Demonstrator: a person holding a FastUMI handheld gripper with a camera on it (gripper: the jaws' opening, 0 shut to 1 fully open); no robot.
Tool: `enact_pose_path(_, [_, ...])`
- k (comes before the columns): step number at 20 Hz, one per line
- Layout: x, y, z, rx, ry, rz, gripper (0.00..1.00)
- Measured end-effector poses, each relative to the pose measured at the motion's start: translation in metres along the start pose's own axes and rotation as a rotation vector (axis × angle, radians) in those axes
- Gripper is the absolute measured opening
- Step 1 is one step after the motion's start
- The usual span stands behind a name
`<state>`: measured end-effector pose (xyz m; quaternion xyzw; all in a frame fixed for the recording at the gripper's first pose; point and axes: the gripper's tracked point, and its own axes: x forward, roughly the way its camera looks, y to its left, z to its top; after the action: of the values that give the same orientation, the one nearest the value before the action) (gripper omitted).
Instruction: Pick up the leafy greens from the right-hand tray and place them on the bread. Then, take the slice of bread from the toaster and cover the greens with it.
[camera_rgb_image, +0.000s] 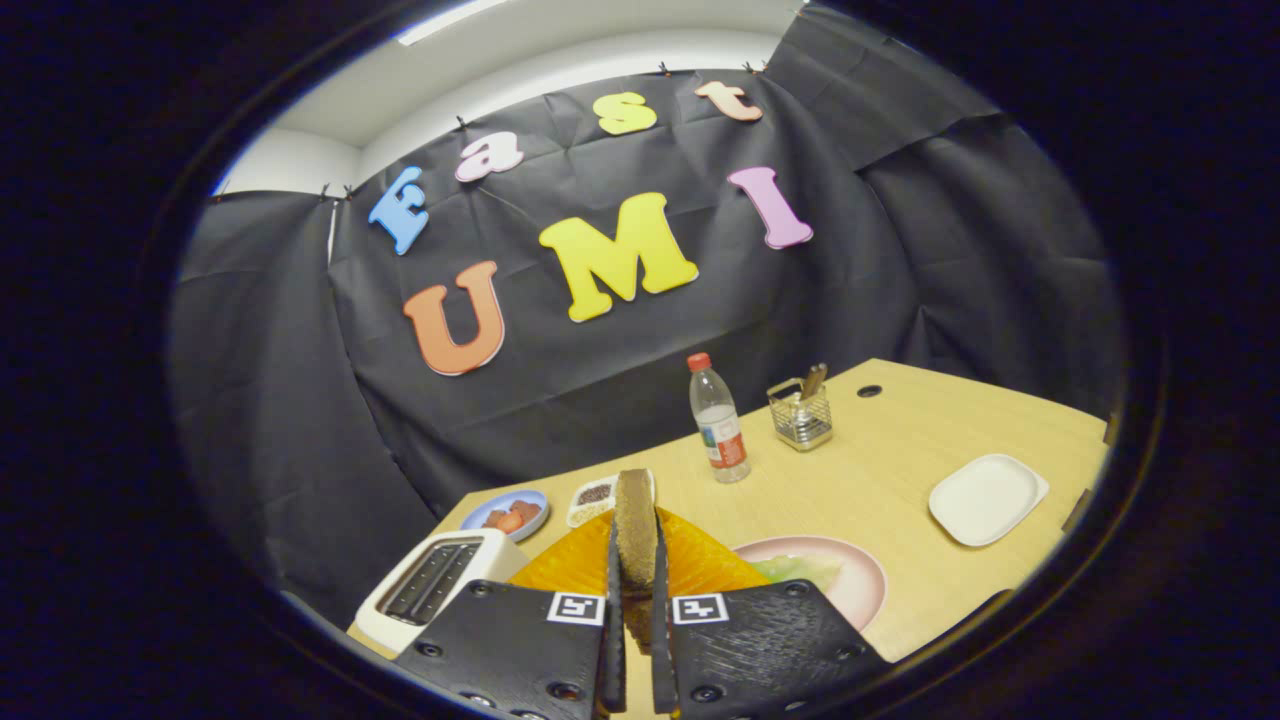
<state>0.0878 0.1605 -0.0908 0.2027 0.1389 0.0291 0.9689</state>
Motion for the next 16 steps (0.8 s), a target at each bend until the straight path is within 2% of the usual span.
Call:
enact_pose_path(5, [0.015,-0.019,-0.026,0.012,0.041,-0.013,0.1])
enact_pose_path(10, [0.022,-0.025,-0.051,0.087,0.104,0.023,0.1])
enact_pose_path(16, [0.024,-0.062,-0.054,0.122,0.112,-0.025,0.1])
